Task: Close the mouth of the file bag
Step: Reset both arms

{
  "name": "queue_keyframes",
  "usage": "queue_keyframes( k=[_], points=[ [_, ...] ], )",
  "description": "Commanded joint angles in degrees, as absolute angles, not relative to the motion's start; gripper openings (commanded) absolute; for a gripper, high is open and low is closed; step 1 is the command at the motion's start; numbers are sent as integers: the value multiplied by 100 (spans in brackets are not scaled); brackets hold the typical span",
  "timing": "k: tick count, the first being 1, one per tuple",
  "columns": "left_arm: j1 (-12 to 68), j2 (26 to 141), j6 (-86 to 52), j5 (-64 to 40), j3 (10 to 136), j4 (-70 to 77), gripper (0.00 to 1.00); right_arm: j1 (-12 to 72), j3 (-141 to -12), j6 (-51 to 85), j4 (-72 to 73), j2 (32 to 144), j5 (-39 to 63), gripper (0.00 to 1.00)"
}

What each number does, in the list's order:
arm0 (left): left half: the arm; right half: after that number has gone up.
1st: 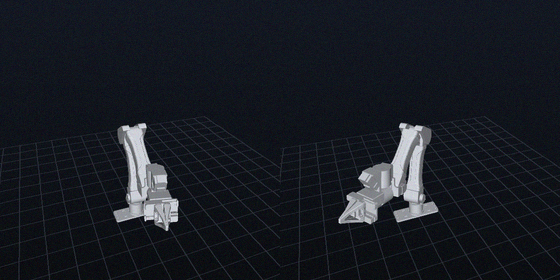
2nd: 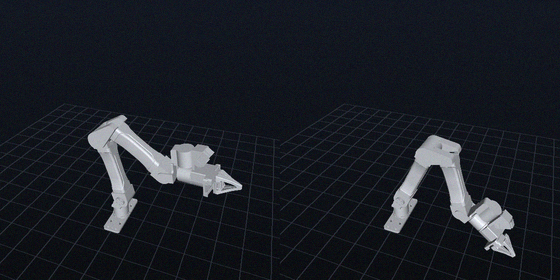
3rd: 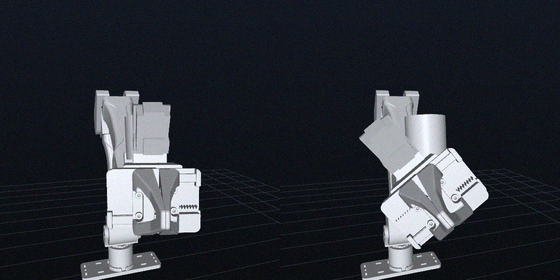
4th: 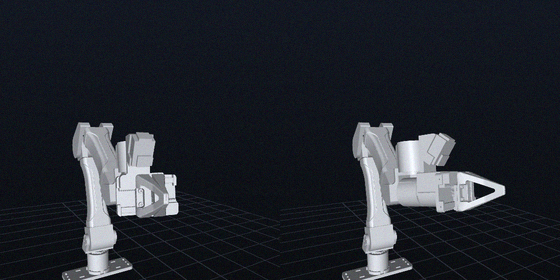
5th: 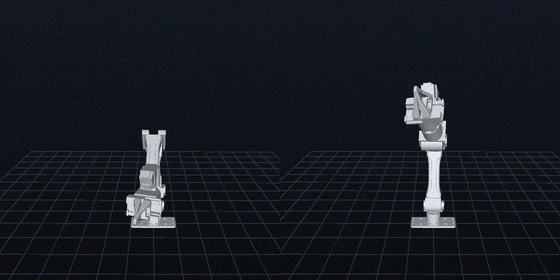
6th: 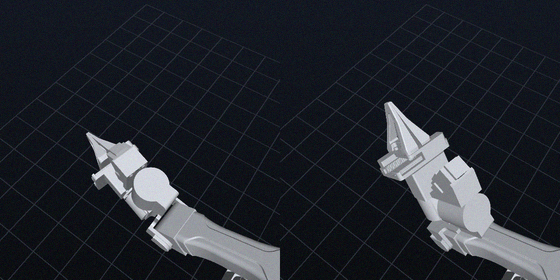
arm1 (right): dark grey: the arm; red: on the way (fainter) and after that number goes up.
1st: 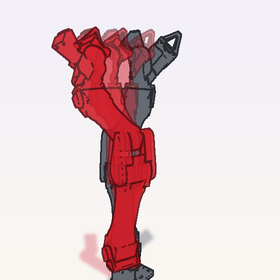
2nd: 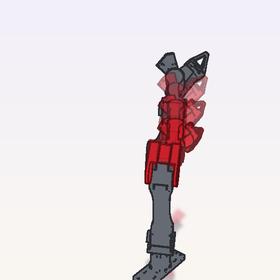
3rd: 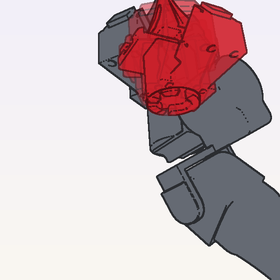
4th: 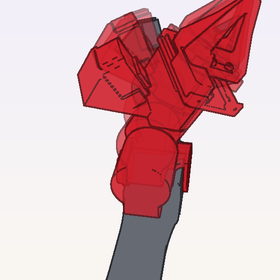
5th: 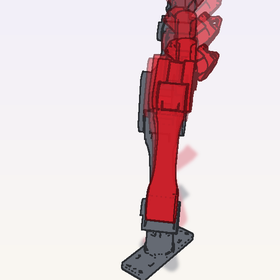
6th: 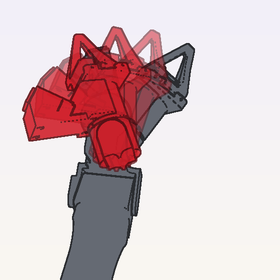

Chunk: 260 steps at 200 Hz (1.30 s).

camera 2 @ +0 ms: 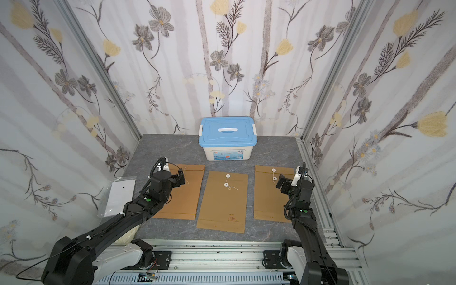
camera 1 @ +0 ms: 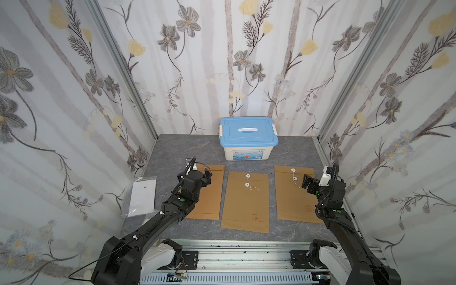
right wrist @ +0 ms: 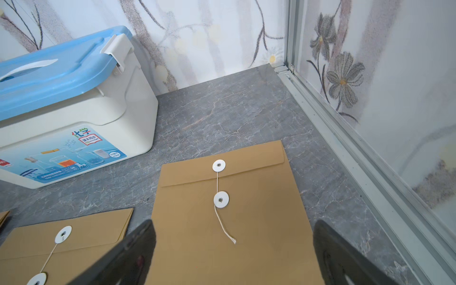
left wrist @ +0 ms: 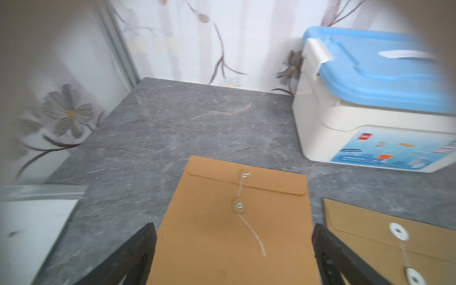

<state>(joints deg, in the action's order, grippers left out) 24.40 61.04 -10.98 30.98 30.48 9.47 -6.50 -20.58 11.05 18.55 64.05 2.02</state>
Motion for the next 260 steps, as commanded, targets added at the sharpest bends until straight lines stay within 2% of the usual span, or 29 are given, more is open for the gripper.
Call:
queue_keyframes(
  k=[1, 19, 58, 78, 91, 112, 133, 141, 149, 177, 260],
  points=[
    [2172, 6040, -931, 3677, 2584, 2081, 100, -212, -2022, 327, 3114, 6753, -288, 100],
    [1839, 6279, -697, 3353, 2295, 2771, 100, 22, -2074, 111, 3487, 7182, -507, 100],
    [1282, 6595, -260, 2631, 2395, 2549, 100, 105, -2038, 168, 4348, 7849, -128, 100],
    [1040, 7158, -27, 2225, 2001, 3768, 100, 139, -2140, 162, 4764, 8460, -166, 100],
    [832, 7699, 135, 1817, 1854, 4714, 100, 143, -2470, 145, 4022, 8459, -173, 100],
    [402, 8210, 56, 1159, 2271, 4478, 100, 149, -2445, 148, 4129, 8466, -189, 100],
    [40, 9024, -162, 629, 2175, 5426, 100, 160, -2448, 142, 4139, 8481, -192, 100],
    [27, 8860, -227, 569, 2257, 4913, 100, 159, -2461, 144, 4111, 8473, -193, 100],
    [26, 8986, -165, 524, 2220, 5231, 100, 168, -2451, 141, 4120, 8473, -219, 100],
    [-14, 8950, -81, 85, 2336, 4944, 100, 176, -2453, 138, 4107, 8464, -218, 100],
    [0, 8925, -71, 129, 2334, 4903, 100, 211, -2536, 109, 3994, 8522, -281, 100]
  ],
)
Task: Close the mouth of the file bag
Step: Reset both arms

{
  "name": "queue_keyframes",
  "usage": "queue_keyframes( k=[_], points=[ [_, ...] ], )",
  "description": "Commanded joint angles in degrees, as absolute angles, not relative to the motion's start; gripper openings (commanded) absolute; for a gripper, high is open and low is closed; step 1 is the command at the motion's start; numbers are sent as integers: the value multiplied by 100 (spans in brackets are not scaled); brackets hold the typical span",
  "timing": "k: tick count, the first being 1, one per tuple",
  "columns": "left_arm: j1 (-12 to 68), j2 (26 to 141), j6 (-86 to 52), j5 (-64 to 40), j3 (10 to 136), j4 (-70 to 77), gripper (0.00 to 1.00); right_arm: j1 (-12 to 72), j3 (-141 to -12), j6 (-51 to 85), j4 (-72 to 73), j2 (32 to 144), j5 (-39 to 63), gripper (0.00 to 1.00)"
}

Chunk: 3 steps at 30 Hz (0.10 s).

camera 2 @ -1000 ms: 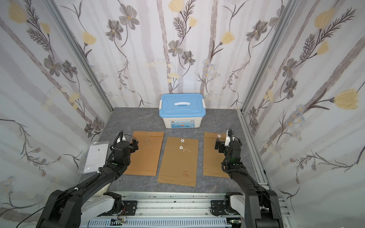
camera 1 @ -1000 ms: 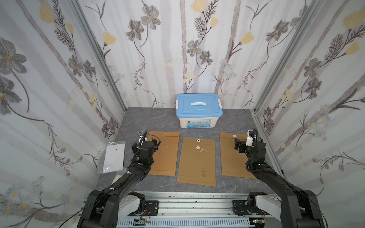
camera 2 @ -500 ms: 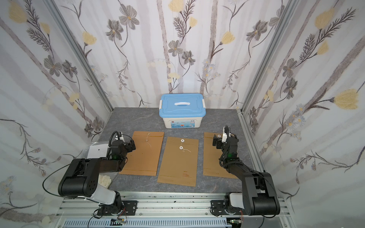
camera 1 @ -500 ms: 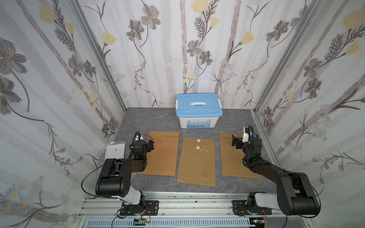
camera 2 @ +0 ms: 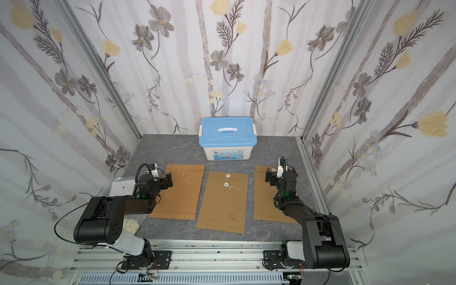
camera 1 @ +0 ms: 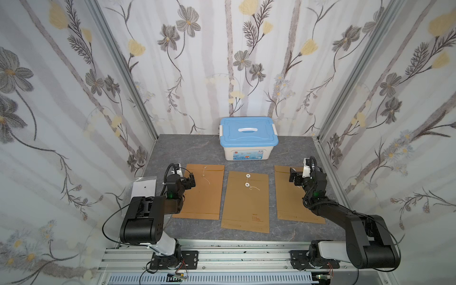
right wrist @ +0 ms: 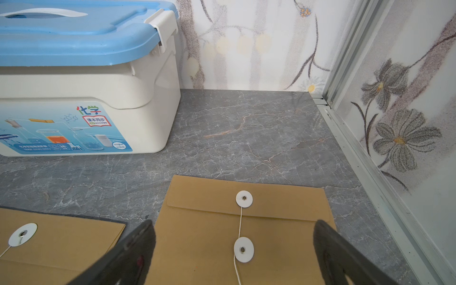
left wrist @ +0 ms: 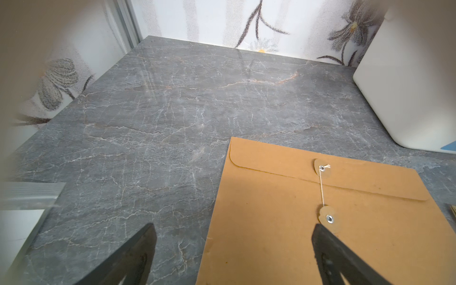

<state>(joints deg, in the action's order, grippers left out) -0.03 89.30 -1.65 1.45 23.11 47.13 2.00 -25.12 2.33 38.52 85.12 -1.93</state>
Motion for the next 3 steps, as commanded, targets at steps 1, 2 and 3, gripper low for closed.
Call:
queue_keyframes(
  k=[1, 2, 3],
  points=[
    [0, 8932, -66, 130, 2336, 4908, 100, 211, -2525, 107, 4005, 8515, -281, 100],
    [13, 8930, -57, 155, 2330, 4921, 100, 219, -2469, 108, 4086, 8476, -292, 100],
    [13, 8922, -57, 163, 2334, 4912, 100, 220, -2474, 105, 4094, 8481, -283, 100]
  ],
)
